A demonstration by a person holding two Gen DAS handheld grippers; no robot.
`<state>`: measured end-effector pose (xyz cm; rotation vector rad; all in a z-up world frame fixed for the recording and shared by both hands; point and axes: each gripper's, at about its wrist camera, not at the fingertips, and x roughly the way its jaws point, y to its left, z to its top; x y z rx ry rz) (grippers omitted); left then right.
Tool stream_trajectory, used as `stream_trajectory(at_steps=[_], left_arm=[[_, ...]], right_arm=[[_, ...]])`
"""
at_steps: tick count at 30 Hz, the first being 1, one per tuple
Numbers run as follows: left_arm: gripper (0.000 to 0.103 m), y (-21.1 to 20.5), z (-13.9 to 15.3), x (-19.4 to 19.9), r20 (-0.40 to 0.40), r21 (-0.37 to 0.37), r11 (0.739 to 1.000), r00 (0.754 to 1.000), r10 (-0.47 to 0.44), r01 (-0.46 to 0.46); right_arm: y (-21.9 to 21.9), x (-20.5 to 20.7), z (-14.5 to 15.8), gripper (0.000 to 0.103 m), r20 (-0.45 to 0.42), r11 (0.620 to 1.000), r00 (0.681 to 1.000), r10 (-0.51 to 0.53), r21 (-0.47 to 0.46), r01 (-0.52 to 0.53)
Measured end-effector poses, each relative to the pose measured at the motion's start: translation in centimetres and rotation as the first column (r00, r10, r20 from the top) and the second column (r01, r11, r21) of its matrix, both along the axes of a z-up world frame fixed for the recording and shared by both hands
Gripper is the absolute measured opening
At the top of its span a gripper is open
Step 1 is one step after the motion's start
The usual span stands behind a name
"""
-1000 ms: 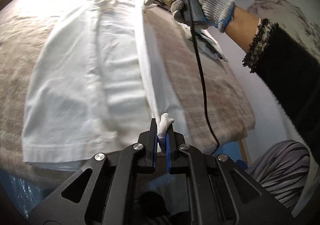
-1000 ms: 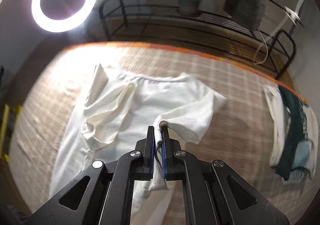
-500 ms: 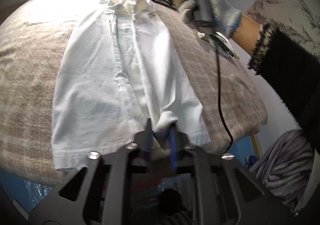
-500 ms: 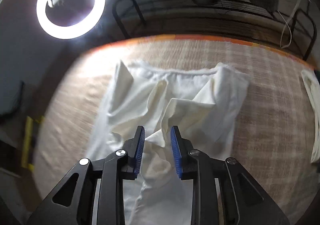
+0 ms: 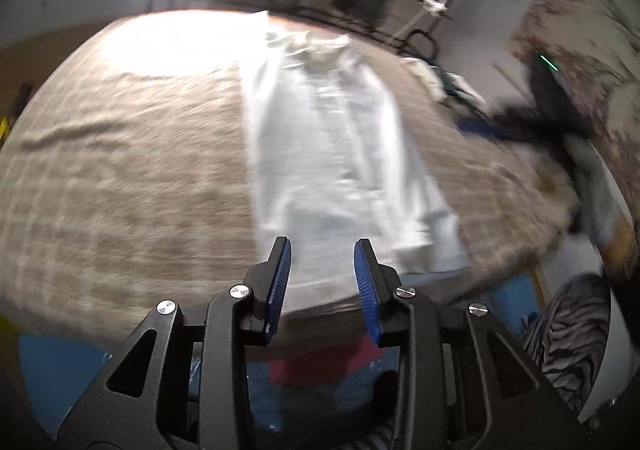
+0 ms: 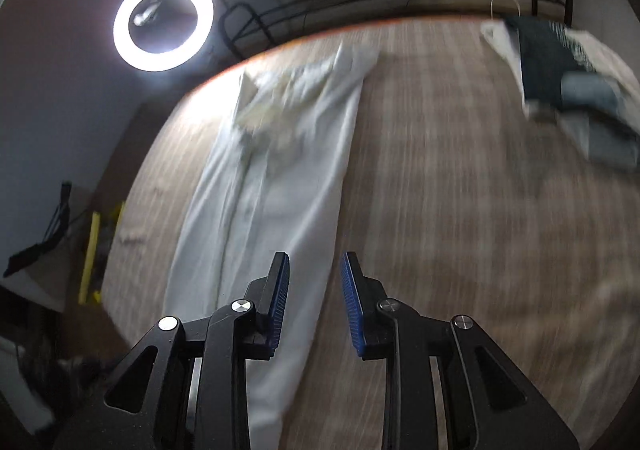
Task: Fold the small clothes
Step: 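Grasp the hem end of the folded shirt strip with both tools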
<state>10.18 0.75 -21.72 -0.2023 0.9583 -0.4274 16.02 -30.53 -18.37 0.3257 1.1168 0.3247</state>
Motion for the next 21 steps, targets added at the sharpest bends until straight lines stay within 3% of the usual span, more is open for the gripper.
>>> stream_trajectory(at_steps=[4,8,15,16,17,19,21], left_arm=[[0.033,2.2,-2.1,1.4,-0.096,-0.033,0.997,0.993,0.068,-0.071],[0.033,3.1,-4.0,1.6,-0.193,-0.117,0.989,0.979,0.067,-0.091],[0.031,1.2,-4.7,1.3,-0.225,-0.146,0.989,0.974,0.004,-0.038],[0.014,1.1,-4.7,1.4,-0.225,-0.148,0.989,0.974,-0.006,-0.028],[0.003,0.9,-4.9,1.6,-0.233,-0.152,0.988,0.972,-0.014,-0.022],[0.002,0.9,-5.2,1.7,-0.241,-0.154,0.988,0.97,-0.006,-0.032],[0.002,1.3,-4.6,1.4,-0.233,-0.164,0.985,0.972,0.017,-0.057]], right_arm=[[1.4,-4.3,-2.5,0.025,-0.064,0.999,0.997,0.029,0.038,-0.027],[2.0,-6.8,-4.5,0.029,-0.11,0.994,0.993,0.031,0.105,-0.019],[3.5,-8.9,-6.6,0.029,-0.152,0.985,0.987,0.059,0.171,-0.032],[3.8,-9.1,-6.9,0.029,-0.147,0.984,0.987,0.06,0.174,-0.034],[3.9,-9.0,-6.9,0.029,-0.141,0.983,0.988,0.06,0.178,-0.034],[4.1,-9.1,-7.0,0.003,-0.15,0.978,0.986,0.076,0.204,-0.045],[4.0,-9.3,-6.4,0.003,-0.145,0.983,0.987,0.066,0.177,-0.04]])
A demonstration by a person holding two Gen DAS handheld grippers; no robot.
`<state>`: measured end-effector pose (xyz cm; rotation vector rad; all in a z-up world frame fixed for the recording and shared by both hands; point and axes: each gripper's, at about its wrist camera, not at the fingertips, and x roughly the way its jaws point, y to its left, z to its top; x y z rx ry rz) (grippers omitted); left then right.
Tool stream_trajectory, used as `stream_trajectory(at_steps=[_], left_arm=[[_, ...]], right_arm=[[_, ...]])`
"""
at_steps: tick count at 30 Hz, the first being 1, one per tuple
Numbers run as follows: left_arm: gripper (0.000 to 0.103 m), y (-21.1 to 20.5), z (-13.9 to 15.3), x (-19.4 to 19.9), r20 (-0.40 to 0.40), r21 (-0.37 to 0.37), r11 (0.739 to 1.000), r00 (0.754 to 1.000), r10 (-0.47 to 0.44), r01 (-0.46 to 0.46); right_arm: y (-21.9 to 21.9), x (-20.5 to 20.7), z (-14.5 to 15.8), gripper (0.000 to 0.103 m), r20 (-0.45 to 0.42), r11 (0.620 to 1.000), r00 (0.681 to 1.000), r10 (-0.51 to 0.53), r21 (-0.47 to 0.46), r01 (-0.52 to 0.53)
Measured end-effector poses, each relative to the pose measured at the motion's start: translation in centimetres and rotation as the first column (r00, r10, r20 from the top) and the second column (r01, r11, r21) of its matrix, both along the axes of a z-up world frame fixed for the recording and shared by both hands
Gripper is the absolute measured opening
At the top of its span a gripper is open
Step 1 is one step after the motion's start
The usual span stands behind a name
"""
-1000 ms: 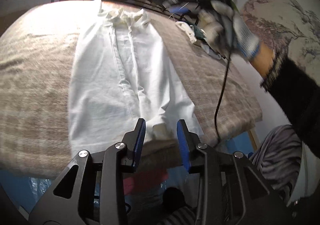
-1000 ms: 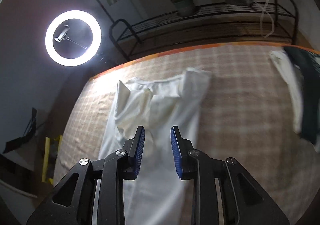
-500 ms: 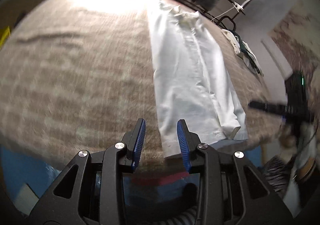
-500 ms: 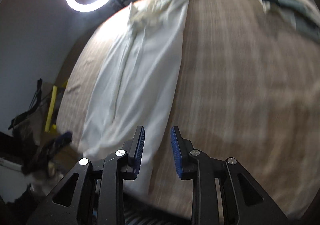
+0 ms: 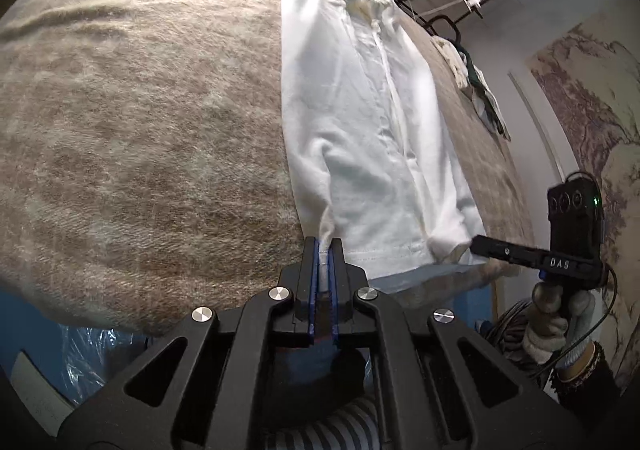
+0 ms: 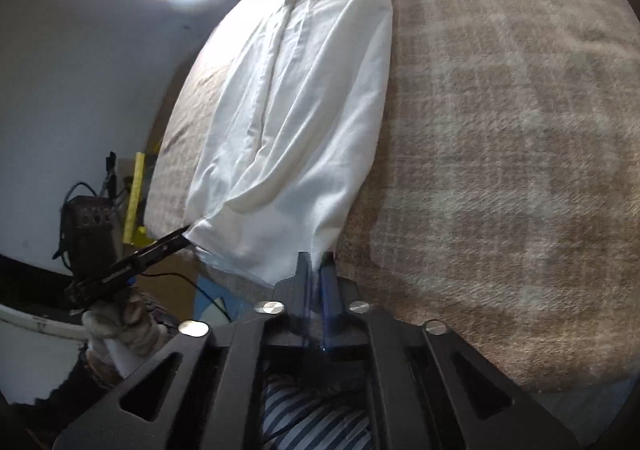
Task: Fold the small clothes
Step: 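Grasp the hem end of the folded shirt strip with both tools, then lift the hem with both tools and fold it toward the collar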
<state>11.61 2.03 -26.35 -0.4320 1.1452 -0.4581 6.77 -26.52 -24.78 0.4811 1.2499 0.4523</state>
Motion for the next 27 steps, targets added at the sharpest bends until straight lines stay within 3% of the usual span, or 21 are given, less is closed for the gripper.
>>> stream_trajectory(at_steps=[3,5,10,17,21,27], left_arm=[[0.002,0.9,1.8,-1.1,0.061,-0.014,0.999,0.998,0.032,-0.031],[0.002,0.9,1.7,-1.2,0.061,-0.004,1.0,0.998,0.028,-0.028],[0.002,0.4,-0.5,-1.3,0.009,0.038,0.999,1.0,0.029,-0.029],[0.002,0.1,0.9,-1.7,0.061,0.072,0.997,0.998,0.001,-0.005],[0.002,-0.2,0.7,-1.6,0.051,0.074,0.997,0.999,-0.005,0.001],[0.002,-0.2,0.5,-1.2,0.034,0.068,0.998,0.999,-0.011,0.008]], right_arm=[[-0.7,-1.6,3.0,0.003,0.086,1.0,0.996,0.009,0.01,-0.01],[-1.2,-2.2,3.9,0.003,0.118,1.0,0.993,0.0,0.016,-0.002],[-0.5,-1.8,-0.2,0.003,0.012,0.997,1.0,0.013,-0.082,-0.012],[-1.3,-2.2,1.1,0.002,0.054,0.996,0.998,0.031,-0.086,-0.026],[-1.9,-2.3,1.0,0.003,0.071,0.999,0.997,0.032,-0.03,-0.03],[-2.3,-1.8,-0.3,0.009,0.017,1.0,1.0,0.026,-0.006,-0.026]])
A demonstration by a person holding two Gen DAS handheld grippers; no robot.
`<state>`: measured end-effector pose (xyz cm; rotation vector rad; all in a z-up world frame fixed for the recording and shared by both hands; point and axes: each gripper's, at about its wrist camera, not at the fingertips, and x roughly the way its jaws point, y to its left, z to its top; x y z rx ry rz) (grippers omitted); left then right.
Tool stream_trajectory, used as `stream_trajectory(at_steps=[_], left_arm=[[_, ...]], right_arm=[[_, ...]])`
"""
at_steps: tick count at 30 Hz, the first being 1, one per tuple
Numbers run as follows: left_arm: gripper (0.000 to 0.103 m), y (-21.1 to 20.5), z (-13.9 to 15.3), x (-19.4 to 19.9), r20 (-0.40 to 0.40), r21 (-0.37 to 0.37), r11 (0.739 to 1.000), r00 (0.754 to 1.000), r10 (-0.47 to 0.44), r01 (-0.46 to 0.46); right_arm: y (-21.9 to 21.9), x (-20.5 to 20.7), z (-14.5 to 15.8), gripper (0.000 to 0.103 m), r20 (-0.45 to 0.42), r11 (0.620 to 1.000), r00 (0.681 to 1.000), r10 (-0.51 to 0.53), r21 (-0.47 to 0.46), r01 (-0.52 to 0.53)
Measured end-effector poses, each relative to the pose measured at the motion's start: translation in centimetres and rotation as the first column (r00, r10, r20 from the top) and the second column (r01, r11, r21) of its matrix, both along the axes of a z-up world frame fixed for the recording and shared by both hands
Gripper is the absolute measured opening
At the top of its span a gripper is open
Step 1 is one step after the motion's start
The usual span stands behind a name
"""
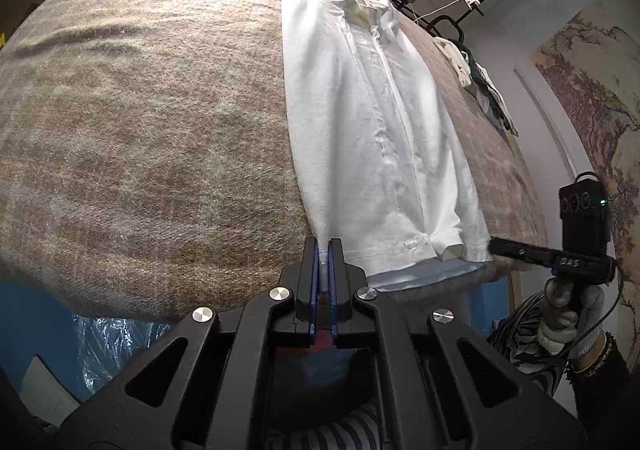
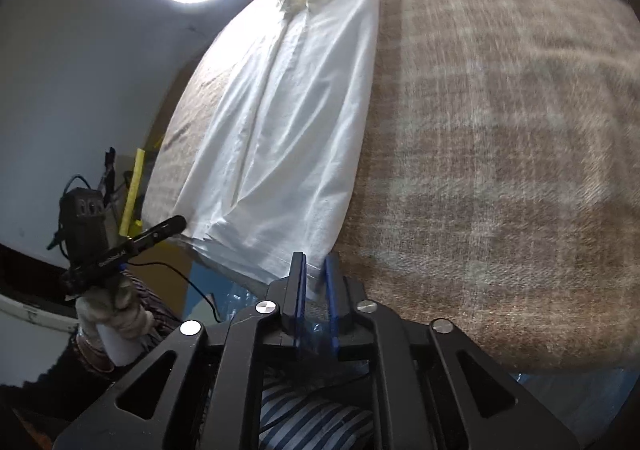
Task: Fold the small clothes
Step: 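Lift the hem with both tools and fold it toward the collar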
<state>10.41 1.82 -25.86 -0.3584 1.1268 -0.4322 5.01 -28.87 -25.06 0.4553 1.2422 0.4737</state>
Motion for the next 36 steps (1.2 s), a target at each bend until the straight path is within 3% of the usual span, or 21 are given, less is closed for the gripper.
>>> stream_trajectory(at_steps=[5,10,21,28,36], left_arm=[[0.002,0.3,0.6,0.3,-0.008,-0.032,0.999,1.0,0.004,-0.005],[0.002,0.3,2.4,1.3,0.017,-0.059,0.998,1.0,0.0,0.001],[0.002,-0.4,4.8,8.9,0.068,-0.082,0.996,0.997,0.032,-0.026],[0.002,-0.2,3.1,14.3,0.038,-0.063,0.995,0.997,0.074,-0.071],[0.002,-0.8,1.2,16.1,0.016,-0.043,0.995,0.996,0.092,-0.092]], right_arm=[[0.6,0.4,-0.2,0.004,0.013,0.999,0.999,0.033,0.03,-0.034],[-1.9,1.0,0.2,0.003,0.016,0.985,0.998,-0.057,0.165,0.054],[-4.5,6.8,3.4,0.003,0.089,0.953,0.977,-0.193,0.255,0.165],[-5.3,11.5,2.1,0.003,0.07,0.935,0.963,-0.261,0.266,0.234],[-4.1,13.8,1.8,0.003,0.096,0.961,0.97,-0.224,0.187,0.203]])
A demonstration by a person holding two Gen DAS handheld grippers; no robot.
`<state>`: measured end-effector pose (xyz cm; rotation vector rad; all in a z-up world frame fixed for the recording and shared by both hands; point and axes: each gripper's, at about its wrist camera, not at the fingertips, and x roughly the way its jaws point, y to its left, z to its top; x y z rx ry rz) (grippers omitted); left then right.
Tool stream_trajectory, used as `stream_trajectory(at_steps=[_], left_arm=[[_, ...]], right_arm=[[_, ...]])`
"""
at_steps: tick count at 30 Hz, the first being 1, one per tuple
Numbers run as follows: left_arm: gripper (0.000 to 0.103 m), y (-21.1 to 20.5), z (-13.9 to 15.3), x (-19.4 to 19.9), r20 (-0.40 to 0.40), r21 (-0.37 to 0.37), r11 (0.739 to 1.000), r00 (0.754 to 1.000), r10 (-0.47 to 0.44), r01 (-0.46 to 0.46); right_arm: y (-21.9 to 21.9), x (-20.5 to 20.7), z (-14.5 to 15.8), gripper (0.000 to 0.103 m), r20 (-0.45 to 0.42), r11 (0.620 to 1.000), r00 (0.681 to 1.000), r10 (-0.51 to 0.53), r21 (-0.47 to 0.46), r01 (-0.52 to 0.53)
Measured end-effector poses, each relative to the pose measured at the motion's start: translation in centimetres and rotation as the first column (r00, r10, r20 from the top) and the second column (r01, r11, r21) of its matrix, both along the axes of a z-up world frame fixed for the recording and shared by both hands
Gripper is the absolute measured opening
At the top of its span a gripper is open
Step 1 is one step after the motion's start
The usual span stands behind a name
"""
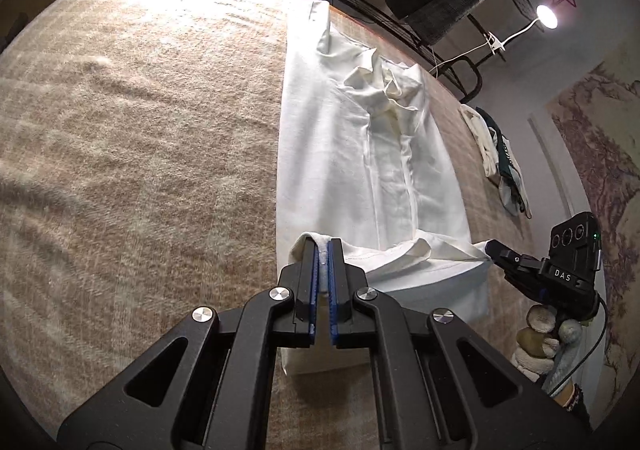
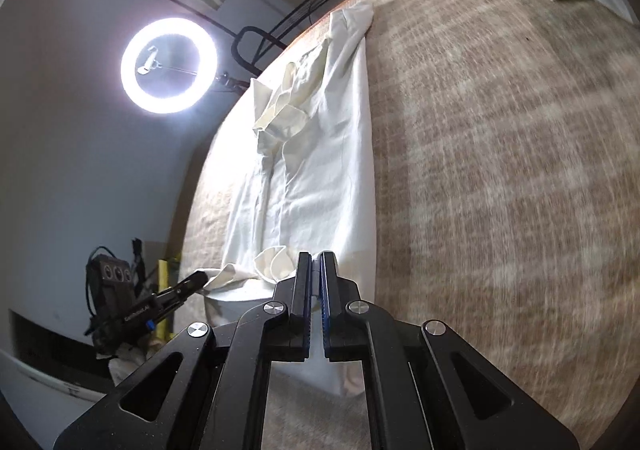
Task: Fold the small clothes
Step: 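Lift the hem with both tools and fold it toward the collar, then open both tools to release the folded hem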
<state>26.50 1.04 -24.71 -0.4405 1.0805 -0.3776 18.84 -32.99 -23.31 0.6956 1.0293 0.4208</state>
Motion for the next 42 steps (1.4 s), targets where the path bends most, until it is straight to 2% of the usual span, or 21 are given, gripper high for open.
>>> stream_trajectory(at_steps=[3,6,9,12,15,18,20,23,26,29,34,42], left_arm=[[0.002,0.3,0.2,0.1,0.006,0.011,1.0,1.0,0.012,-0.012],[0.007,1.0,1.2,-0.3,0.043,0.022,0.999,0.999,0.028,-0.029],[0.007,1.5,2.8,-1.5,0.107,0.046,0.999,0.994,0.015,-0.02],[0.007,1.7,3.5,-2.7,0.137,0.046,0.999,0.99,-0.025,0.019],[0.007,0.9,3.0,-3.2,0.114,0.035,0.996,0.99,-0.088,0.084],[0.007,-0.6,1.8,-3.3,0.074,0.063,0.986,0.985,-0.158,0.153],[0.007,-1.4,0.9,-3.3,0.049,0.083,0.981,0.982,-0.18,0.176],[0.007,-2.3,-0.4,-2.6,0.002,0.086,0.979,0.982,-0.187,0.186],[0.007,-2.8,-0.8,-1.3,0.003,0.096,0.981,0.986,-0.167,0.166],[0.007,-2.9,-0.5,0.0,0.049,0.119,0.986,0.991,-0.124,0.117],[0.007,-2.2,0.8,1.6,0.119,0.14,0.99,0.992,-0.038,0.021],[0.007,-3.1,3.0,3.5,0.142,0.118,0.992,0.989,-0.052,0.035]], right_arm=[[0.0,0.1,0.4,0.007,0.008,0.999,1.0,0.006,-0.035,-0.006],[0.1,-0.5,1.9,0.007,0.068,0.994,0.997,0.026,-0.108,-0.019],[1.0,-1.7,3.2,0.007,0.126,0.989,0.986,0.11,-0.116,-0.095],[3.1,-2.7,3.3,0.007,0.124,0.968,0.967,0.221,-0.153,-0.201],[5.4,-3.0,2.1,0.007,0.074,0.931,0.945,0.318,-0.21,-0.297],[7.3,-2.9,1.0,0.007,0.041,0.891,0.922,0.386,-0.275,-0.361],[8.1,-2.5,0.5,0.007,0.027,0.878,0.915,0.402,-0.295,-0.377],[8.4,-1.4,-0.1,0.007,0.024,0.88,0.923,0.385,-0.31,-0.359],[7.8,-0.4,-0.2,0.007,0.034,0.897,0.939,0.341,-0.311,-0.315],[7.0,0.9,-0.1,0.007,0.071,0.916,0.958,0.276,-0.32,-0.241],[5.4,2.8,1.0,0.007,0.111,0.918,0.976,0.186,-0.374,-0.132],[3.6,5.8,2.6,0.007,0.139,0.939,0.981,0.138,-0.334,-0.084]])
